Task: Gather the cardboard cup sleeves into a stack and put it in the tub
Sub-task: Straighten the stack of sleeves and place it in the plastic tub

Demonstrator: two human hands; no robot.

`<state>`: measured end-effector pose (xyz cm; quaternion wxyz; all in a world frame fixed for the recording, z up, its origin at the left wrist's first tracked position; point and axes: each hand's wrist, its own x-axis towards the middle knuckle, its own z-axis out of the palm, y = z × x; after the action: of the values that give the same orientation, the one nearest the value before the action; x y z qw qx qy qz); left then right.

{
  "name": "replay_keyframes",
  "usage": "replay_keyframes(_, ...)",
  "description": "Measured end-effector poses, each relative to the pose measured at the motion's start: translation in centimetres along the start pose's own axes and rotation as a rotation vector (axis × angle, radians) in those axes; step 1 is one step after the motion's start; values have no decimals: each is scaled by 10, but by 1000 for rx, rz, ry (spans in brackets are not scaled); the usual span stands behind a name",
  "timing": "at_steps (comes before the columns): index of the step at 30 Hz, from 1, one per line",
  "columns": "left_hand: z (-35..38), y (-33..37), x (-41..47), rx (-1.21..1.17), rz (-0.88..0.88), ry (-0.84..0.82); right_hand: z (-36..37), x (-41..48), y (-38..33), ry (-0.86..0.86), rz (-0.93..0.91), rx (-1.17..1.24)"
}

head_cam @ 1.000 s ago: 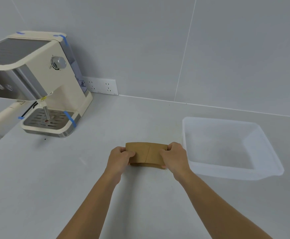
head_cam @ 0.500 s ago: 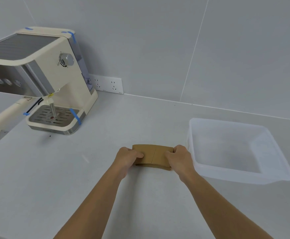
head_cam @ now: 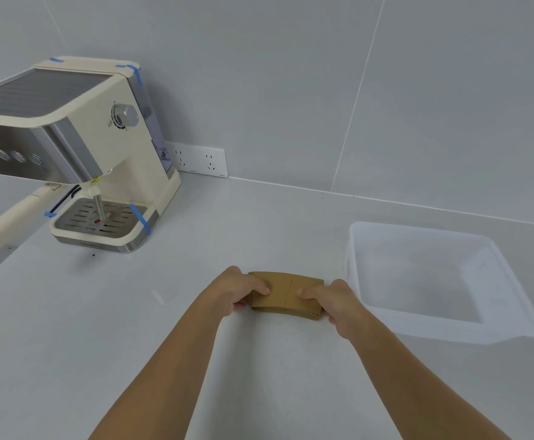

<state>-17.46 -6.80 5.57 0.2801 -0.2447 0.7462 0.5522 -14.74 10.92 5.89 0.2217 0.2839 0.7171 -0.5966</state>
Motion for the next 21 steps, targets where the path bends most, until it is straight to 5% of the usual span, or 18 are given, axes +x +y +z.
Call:
replay_keyframes(11, 1, -20, -6, -10, 119, -105, -5, -3, 16, -80, -29, -3)
replay_keyframes(21, 19, -60, -27, -174, 339, -49, 2, -22, 42, -108, -323, -19)
